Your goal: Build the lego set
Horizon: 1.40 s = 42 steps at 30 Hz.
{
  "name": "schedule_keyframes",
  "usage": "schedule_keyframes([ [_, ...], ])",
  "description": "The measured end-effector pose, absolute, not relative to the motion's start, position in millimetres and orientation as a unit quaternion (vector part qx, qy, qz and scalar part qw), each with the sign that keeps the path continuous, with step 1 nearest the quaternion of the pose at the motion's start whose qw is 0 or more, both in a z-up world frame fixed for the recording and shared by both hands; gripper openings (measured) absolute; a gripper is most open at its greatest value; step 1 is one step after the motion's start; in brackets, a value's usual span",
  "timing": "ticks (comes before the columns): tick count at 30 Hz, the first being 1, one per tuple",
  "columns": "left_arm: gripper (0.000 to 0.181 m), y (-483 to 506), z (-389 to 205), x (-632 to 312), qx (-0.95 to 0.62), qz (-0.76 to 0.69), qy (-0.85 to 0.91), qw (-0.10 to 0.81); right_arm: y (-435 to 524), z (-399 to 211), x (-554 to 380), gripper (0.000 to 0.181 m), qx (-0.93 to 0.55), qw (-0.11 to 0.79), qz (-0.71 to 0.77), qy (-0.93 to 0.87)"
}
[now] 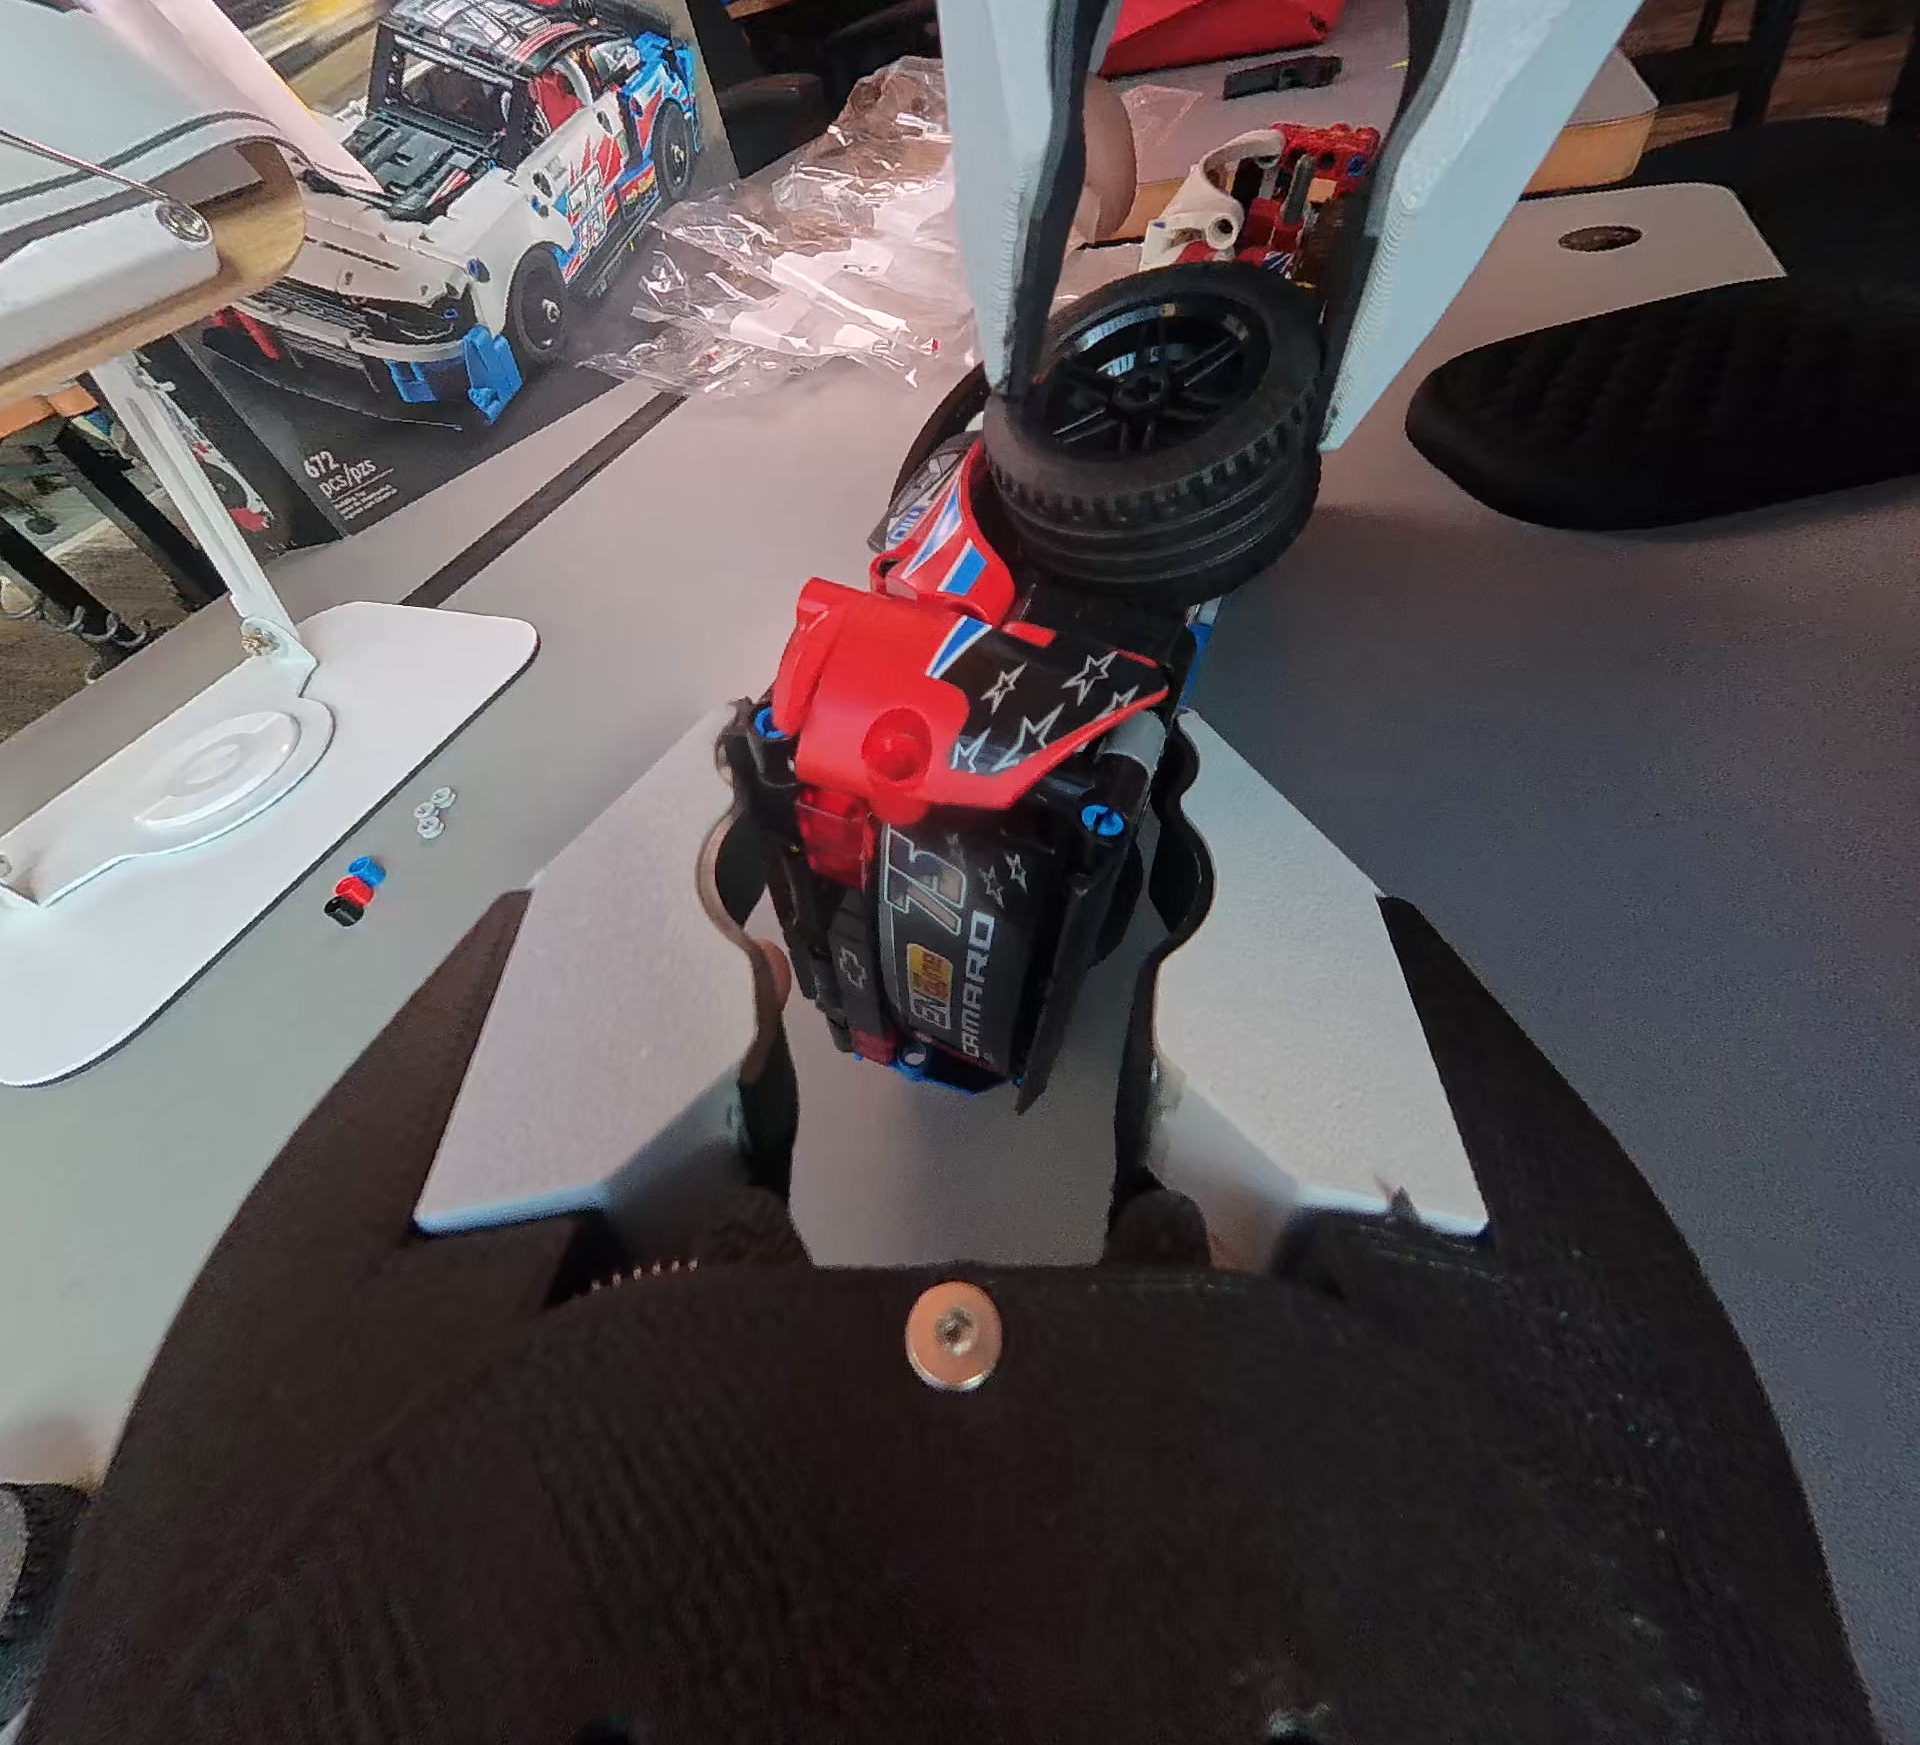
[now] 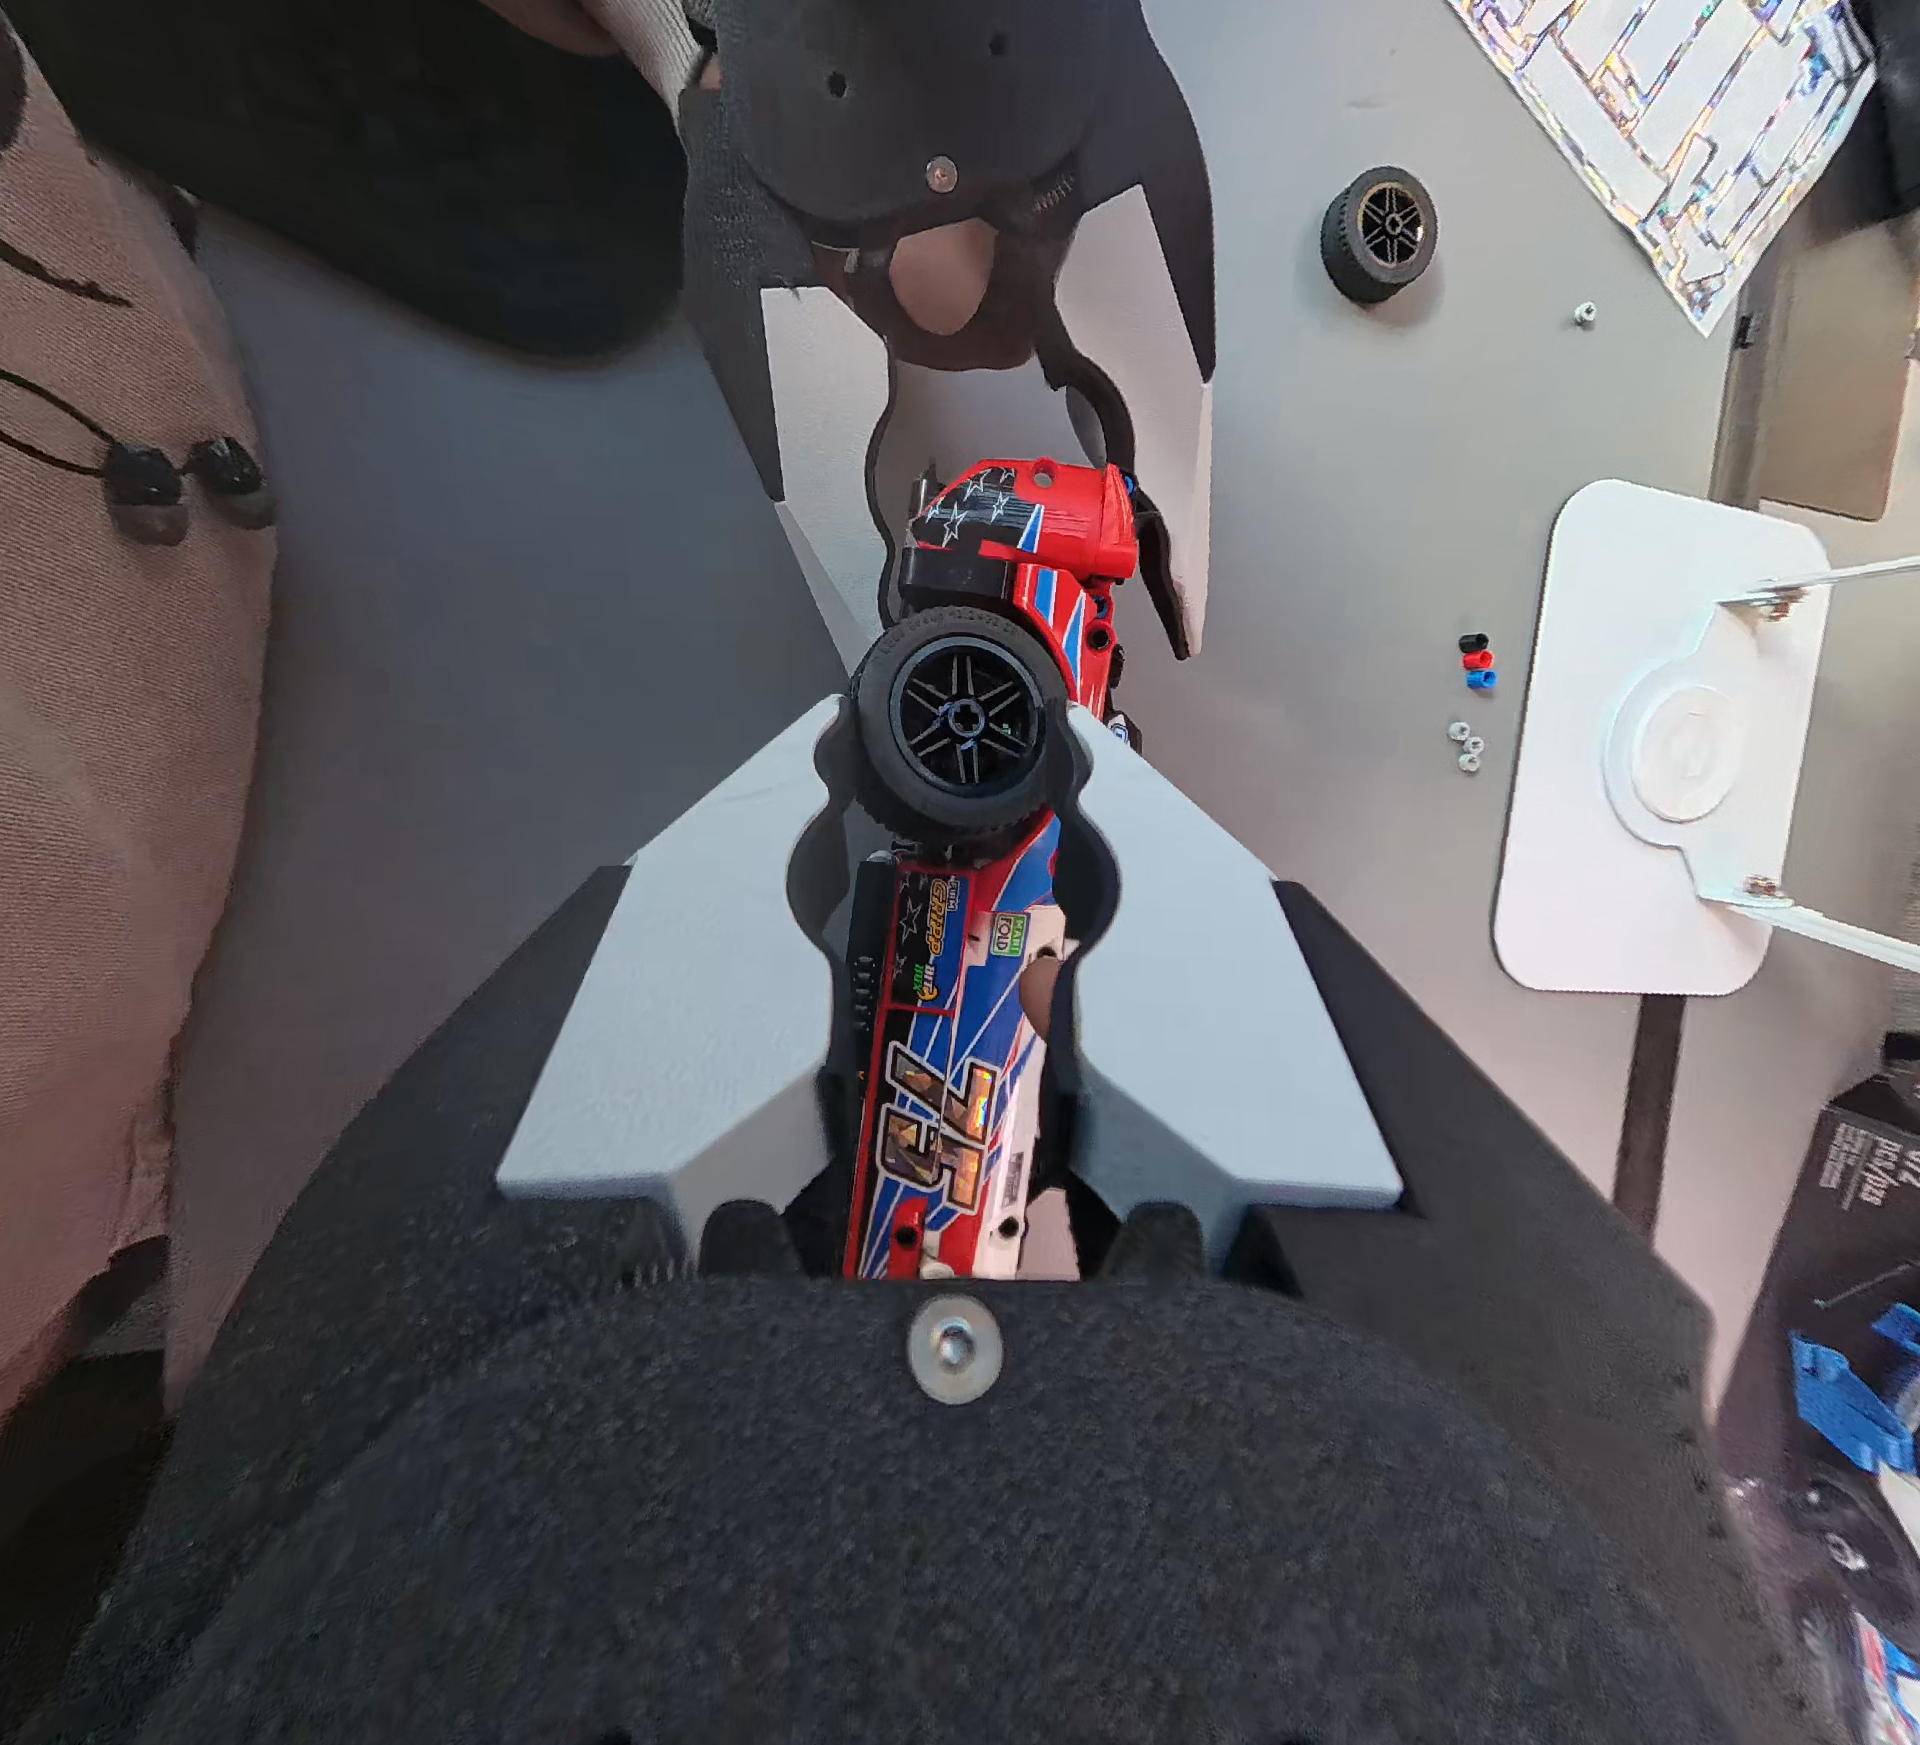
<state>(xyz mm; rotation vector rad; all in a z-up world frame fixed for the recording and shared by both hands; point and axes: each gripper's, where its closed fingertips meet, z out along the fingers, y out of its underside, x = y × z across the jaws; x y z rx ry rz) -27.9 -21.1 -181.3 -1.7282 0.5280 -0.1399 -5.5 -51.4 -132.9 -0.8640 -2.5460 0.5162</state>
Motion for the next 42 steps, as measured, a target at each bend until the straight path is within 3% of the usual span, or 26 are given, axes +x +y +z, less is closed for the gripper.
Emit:
schedule_keyframes([
  [10, 0.073, -16, -182, -32, -0.775, -0.094, 0.189, 0.596, -41, -131, -11, 0.034, -0.252, 0.384, 0.172, -0.872],
  [23, 0.073, -14, -182, -35, -0.782, -0.088, 0.161, 0.595, -34, -132, -14, 0.033, -0.285, 0.379, 0.21, -0.855],
  [32, 0.073, -14, -182, -34, -0.779, -0.093, 0.163, 0.599, -32, -136, -12, 0.039, -0.16, 0.38, 0.247, -0.877],
  [42, 0.073, -11, -182, -38, -0.775, -0.106, 0.143, 0.606, -27, -148, -18, 0.04, -0.145, 0.378, 0.201, -0.892],
])
